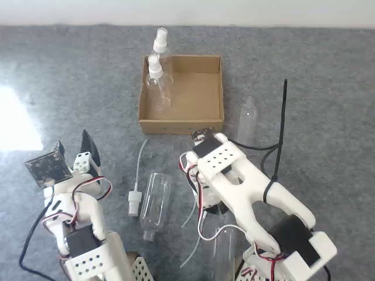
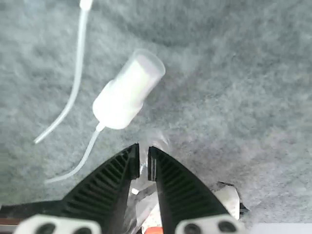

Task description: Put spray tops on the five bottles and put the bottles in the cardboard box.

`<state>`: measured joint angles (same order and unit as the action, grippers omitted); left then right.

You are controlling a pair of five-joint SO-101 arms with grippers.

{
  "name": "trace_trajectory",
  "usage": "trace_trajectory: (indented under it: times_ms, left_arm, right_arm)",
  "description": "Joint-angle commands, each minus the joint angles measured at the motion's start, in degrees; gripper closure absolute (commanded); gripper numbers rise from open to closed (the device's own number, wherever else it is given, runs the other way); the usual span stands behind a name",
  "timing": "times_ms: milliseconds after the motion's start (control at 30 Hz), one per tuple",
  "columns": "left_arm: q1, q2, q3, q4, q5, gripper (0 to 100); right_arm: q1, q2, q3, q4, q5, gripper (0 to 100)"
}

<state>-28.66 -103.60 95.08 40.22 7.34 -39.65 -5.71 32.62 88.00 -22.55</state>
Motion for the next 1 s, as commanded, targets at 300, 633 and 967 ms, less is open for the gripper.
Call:
trace_trajectory:
  times_ms: [300, 633, 967]
  left_arm:
    - [0.18, -0.88, -1.54, -1.58, 0.26, 80]
    - [0.18, -0.88, -1.54, -1.58, 0.26, 80]
    - [0.18, -0.88, -1.54, -1.58, 0.26, 80]
  right_arm:
    - [-0.75, -1.01, -9.93, 11.3, 2.11, 83.5]
    - [-5.32, -1.01, -6.51, 13.49, 2.02, 81.1]
    - [-5.67, -0.31, 3.78, 2.51, 2.46, 81.1]
